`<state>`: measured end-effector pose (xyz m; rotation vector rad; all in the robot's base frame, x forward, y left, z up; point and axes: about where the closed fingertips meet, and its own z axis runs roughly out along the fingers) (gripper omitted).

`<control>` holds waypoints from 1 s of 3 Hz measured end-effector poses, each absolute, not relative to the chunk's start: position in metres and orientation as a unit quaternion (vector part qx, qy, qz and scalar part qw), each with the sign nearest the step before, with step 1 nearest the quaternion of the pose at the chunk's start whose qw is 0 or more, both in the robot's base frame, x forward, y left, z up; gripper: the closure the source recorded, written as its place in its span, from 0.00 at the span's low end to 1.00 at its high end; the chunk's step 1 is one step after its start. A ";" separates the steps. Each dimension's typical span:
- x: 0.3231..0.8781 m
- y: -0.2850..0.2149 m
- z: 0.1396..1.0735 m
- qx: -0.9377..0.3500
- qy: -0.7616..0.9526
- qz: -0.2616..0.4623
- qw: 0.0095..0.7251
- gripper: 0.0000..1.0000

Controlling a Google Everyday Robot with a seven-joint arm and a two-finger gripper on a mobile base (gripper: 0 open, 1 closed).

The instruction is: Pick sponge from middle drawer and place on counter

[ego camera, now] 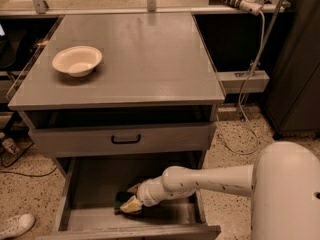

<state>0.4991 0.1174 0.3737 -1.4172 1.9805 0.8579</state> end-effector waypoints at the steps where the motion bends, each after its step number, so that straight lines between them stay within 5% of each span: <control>1: 0.495 0.106 0.398 -0.504 0.760 0.313 0.266 1.00; 3: 0.488 0.060 0.477 -0.458 0.812 0.265 0.247 1.00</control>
Offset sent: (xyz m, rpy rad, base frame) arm -0.0128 -0.0690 0.1169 -0.1480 0.0585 -0.2362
